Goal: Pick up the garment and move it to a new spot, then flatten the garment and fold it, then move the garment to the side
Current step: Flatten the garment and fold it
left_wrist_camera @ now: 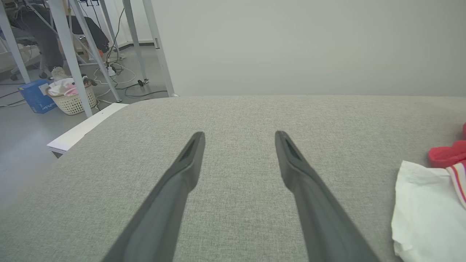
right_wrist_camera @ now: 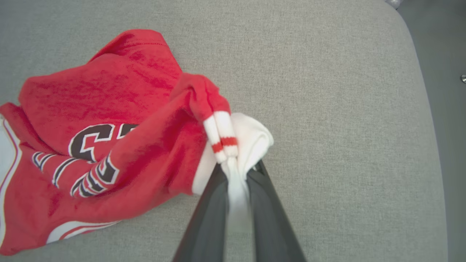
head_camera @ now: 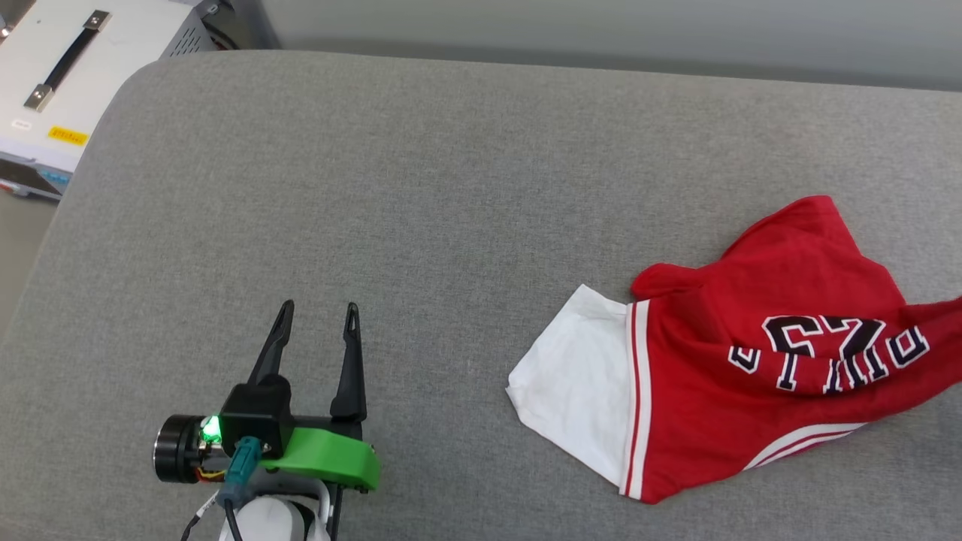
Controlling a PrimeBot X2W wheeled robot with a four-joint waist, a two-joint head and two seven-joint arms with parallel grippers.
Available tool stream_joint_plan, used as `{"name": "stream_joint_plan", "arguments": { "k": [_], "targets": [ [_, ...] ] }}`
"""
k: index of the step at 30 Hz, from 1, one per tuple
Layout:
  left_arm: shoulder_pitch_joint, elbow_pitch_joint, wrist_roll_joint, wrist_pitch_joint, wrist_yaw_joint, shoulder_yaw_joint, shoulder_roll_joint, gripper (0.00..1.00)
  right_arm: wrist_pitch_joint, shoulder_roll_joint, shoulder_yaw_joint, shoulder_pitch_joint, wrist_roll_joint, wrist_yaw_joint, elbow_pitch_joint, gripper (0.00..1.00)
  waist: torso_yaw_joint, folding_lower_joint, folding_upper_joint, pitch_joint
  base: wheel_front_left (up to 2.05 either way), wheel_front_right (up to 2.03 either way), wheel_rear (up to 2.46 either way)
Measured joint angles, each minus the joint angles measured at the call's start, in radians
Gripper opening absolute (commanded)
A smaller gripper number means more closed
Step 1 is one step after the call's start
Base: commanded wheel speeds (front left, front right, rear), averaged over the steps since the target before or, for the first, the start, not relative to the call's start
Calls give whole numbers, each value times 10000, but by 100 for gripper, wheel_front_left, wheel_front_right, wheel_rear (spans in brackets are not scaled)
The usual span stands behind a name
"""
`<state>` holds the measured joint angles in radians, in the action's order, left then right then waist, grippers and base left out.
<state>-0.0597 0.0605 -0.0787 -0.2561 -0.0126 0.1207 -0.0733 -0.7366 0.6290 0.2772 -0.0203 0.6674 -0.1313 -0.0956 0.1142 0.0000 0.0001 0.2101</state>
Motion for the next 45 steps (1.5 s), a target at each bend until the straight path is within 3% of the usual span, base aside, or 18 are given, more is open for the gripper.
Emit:
{"name": "stream_joint_plan", "arguments": {
  "k": [6,10,15,19,20,21,22,26,33,39,45],
  "targets": [
    [-413,36,0,0,12,84,86,100,-368,-63,-1411,-2844,-857,0,1866,0,304,0,0,583,0,0,0],
    [-686,50,0,0,12,127,117,100,-111,-531,-2245,-4463,-1373,0,3555,0,509,1,0,993,0,0,0],
    [-909,82,0,0,25,199,148,100,577,-1005,-3110,-5392,-1896,2,5515,0,751,1,0,1396,0,0,0],
    [-929,155,0,0,8,211,159,100,1377,-911,-3572,-5755,-1891,8,6389,0,909,1,0,1500,0,0,0],
    [-928,182,0,0,-2,194,161,100,1697,-857,-3714,-5772,-1887,6,6479,22,912,1,0,1478,0,0,0],
    [-926,201,0,0,-4,178,165,100,2063,-790,-3829,-5772,-1856,6,6543,74,910,1,-1,1443,0,0,0],
    [-918,215,0,0,-4,163,165,100,2385,-744,-3902,-5768,-1816,8,6567,100,903,1,0,1403,0,0,0],
    [-847,228,6,0,-2,27,174,100,3906,-522,-4113,-5490,-1593,6,6475,100,810,1,0,1109,0,0,0],
    [-531,188,151,0,19,-221,161,100,6370,-500,-3731,-4079,-1659,0,4924,100,435,0,0,466,0,0,0],
    [-499,117,280,0,267,-297,-17,100,7520,-1563,-2681,-2617,-2491,2,2871,100,102,0,0,-14,0,0,0],
    [-1104,184,276,0,844,-240,-531,100,8088,-2901,-2173,-1313,-3509,2,1166,100,-136,0,0,-432,0,0,0]
  ]
}}
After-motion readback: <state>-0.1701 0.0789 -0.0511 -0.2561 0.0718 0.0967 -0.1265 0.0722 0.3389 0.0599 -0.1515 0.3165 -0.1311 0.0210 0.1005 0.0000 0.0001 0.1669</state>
